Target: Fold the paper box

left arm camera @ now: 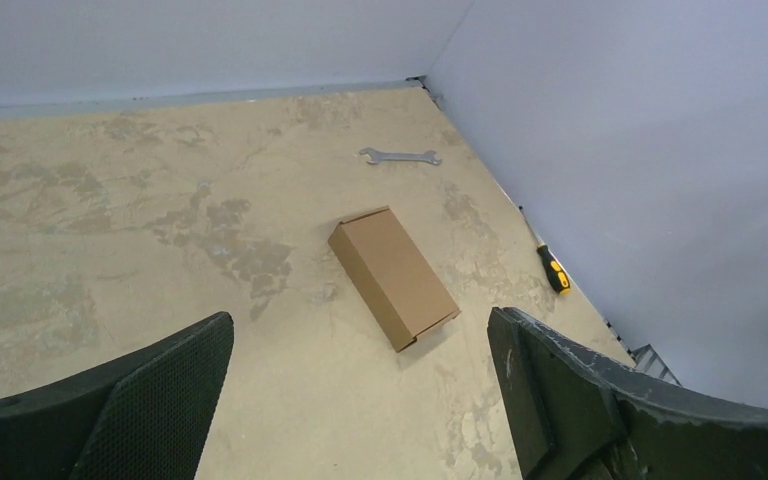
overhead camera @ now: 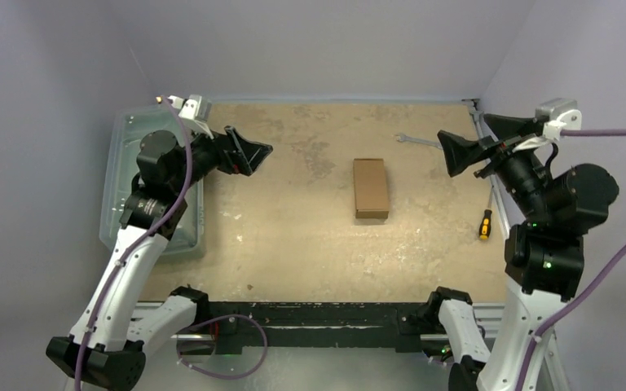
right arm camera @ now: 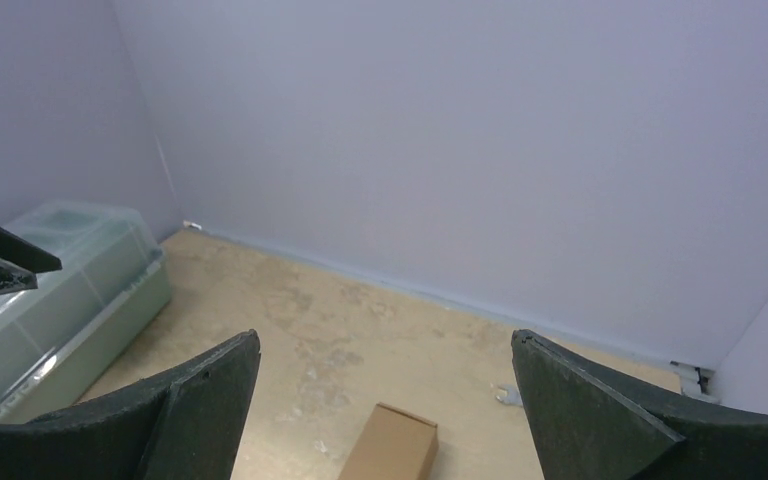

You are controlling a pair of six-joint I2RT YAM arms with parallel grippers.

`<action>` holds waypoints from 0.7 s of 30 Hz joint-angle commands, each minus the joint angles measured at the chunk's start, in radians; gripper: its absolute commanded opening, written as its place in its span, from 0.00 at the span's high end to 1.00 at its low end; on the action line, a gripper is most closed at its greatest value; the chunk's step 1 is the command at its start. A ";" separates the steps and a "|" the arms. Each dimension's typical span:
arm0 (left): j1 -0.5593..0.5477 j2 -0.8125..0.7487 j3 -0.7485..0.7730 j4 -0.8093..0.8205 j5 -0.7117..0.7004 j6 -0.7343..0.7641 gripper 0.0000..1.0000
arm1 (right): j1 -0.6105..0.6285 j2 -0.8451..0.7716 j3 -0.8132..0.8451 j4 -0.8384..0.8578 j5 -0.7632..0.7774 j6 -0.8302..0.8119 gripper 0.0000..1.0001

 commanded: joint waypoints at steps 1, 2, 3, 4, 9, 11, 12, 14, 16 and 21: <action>0.001 -0.054 0.017 -0.036 0.005 0.014 0.01 | -0.003 -0.032 0.009 -0.049 0.039 0.060 0.01; 0.001 -0.062 0.019 -0.042 0.002 0.008 0.01 | -0.003 -0.044 0.004 -0.049 0.039 0.061 0.01; 0.001 -0.070 0.020 -0.045 0.004 0.003 0.01 | -0.003 -0.053 -0.001 -0.046 0.036 0.061 0.01; 0.001 -0.078 0.020 -0.046 0.008 -0.007 0.01 | -0.002 -0.062 -0.002 -0.046 0.040 0.064 0.01; 0.001 -0.100 0.035 -0.042 0.049 -0.069 0.01 | -0.002 -0.082 -0.020 -0.033 0.037 0.067 0.01; 0.001 -0.108 0.042 -0.045 0.045 -0.076 0.01 | -0.003 -0.085 -0.025 -0.038 0.044 0.056 0.01; 0.001 -0.110 0.045 -0.049 0.040 -0.075 0.01 | -0.002 -0.084 -0.026 -0.045 0.048 0.050 0.01; 0.001 -0.108 0.054 -0.070 0.029 -0.064 0.01 | -0.002 -0.087 -0.020 -0.055 0.065 0.038 0.01; 0.001 -0.097 0.071 -0.087 0.029 -0.046 0.01 | -0.002 -0.090 -0.010 -0.069 0.077 0.030 0.01; 0.001 -0.070 0.107 -0.106 0.027 -0.036 0.01 | -0.002 -0.092 -0.002 -0.090 0.091 0.019 0.01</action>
